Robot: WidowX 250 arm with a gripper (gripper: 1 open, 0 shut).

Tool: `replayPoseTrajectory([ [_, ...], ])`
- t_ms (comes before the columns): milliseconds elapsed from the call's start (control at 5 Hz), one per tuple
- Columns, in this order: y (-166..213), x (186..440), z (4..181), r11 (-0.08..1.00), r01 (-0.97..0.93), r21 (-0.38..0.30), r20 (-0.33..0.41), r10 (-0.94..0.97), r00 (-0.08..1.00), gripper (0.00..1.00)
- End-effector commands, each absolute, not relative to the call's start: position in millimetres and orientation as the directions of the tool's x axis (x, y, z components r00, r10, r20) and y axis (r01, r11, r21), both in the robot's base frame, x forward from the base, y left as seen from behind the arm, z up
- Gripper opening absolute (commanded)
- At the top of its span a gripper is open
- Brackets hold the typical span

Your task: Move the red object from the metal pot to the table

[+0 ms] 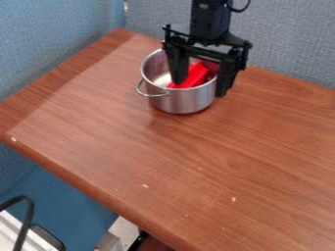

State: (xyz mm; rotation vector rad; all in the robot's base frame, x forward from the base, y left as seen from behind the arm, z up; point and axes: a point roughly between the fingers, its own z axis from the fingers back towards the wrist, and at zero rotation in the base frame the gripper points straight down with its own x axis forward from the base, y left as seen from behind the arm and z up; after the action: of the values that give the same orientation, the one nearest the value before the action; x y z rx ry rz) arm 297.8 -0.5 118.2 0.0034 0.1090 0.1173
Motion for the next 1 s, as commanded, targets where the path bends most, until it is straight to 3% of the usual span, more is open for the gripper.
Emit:
replayPoseTrajectory([
  [0, 12.4, 315.6, 142.9, 0.979, -0.206, 0.001, -0.024, 0.206, 0.978, 1.00],
  [200, 22.0, 328.0, 142.9, 0.952, -0.305, 0.001, 0.027, 0.305, 0.952, 1.00],
  [800, 48.2, 341.7, 138.6, 0.957, -0.288, -0.020, 0.083, 0.289, 0.954, 1.00],
])
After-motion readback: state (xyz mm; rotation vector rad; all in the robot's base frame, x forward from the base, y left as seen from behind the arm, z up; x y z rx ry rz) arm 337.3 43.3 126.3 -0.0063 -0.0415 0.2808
